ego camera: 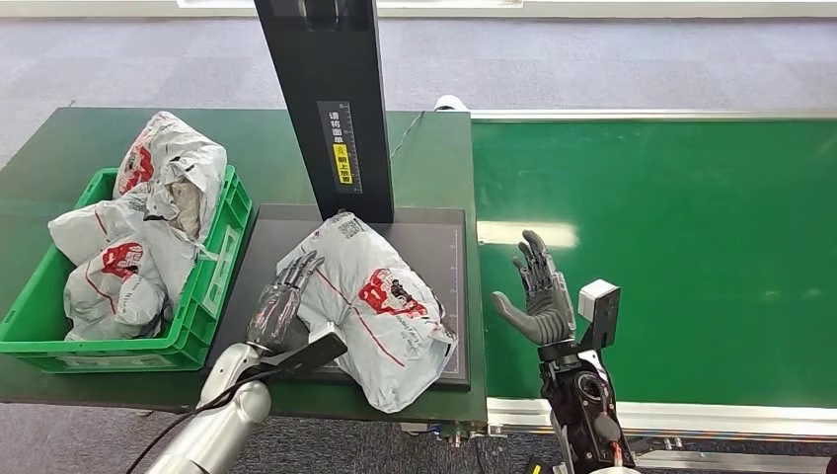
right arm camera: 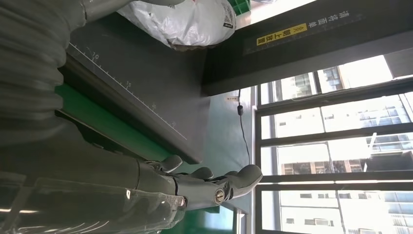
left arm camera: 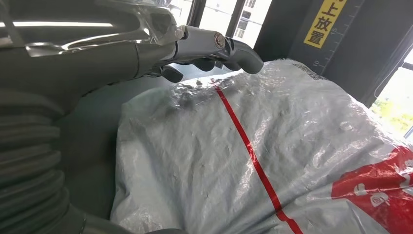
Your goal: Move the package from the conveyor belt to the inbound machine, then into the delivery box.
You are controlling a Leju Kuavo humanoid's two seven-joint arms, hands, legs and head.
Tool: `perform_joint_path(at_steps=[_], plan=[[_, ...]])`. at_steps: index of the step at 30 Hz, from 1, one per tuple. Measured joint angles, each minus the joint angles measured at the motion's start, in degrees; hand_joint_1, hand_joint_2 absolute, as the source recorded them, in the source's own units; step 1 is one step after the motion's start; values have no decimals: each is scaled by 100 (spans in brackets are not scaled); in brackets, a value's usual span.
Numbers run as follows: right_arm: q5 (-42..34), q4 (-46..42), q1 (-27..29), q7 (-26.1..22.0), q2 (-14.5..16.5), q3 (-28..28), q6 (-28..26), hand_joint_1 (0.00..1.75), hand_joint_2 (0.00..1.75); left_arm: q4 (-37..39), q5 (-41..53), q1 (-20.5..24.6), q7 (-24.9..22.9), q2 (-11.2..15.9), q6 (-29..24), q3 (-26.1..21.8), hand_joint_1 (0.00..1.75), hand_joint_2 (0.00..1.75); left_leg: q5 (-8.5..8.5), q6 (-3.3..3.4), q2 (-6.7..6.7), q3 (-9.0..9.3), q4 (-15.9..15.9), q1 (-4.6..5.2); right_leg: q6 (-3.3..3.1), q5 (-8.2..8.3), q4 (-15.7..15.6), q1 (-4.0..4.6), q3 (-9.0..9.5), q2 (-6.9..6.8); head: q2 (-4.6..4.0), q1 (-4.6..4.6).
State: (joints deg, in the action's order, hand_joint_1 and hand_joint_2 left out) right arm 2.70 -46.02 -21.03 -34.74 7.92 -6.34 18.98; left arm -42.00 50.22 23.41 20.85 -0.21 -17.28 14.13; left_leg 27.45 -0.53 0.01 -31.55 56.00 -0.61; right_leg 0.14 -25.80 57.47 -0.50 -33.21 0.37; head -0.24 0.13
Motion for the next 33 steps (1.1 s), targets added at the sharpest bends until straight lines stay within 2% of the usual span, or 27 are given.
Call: perform_joint_path(at_steps=[11,12,16,19,24,33], plan=[[17,295,-196,-45,-5,52,-61,0,175,153,-15,122,66,64,-7,32,0,175,-4,-2,-1,10,1,0,0,0,1,0,8,-1,0,0],[17,309,-205,-50,-5,52,-73,0,175,164,-14,132,65,66,0,43,4,175,-4,-2,-2,10,1,0,0,0,1,0,9,-2,0,0],[16,357,-216,-68,-6,54,-111,0,175,233,-13,169,65,74,84,86,139,175,-4,-1,-6,15,0,0,0,0,1,0,15,-9,0,0],[16,390,-221,-76,-8,55,-116,0,175,314,-13,167,77,75,115,112,158,175,-4,-1,-6,18,0,0,0,0,1,0,18,-10,0,0],[16,404,-223,-92,-22,55,-123,0,175,389,-2,127,124,74,99,170,173,175,-5,-1,-6,18,1,0,0,0,1,0,18,-10,0,0],[25,469,-280,-123,-38,65,-137,0,175,390,65,140,119,99,231,301,175,175,-1,-1,-7,14,0,1,1,-2,1,-1,17,-11,0,0]])
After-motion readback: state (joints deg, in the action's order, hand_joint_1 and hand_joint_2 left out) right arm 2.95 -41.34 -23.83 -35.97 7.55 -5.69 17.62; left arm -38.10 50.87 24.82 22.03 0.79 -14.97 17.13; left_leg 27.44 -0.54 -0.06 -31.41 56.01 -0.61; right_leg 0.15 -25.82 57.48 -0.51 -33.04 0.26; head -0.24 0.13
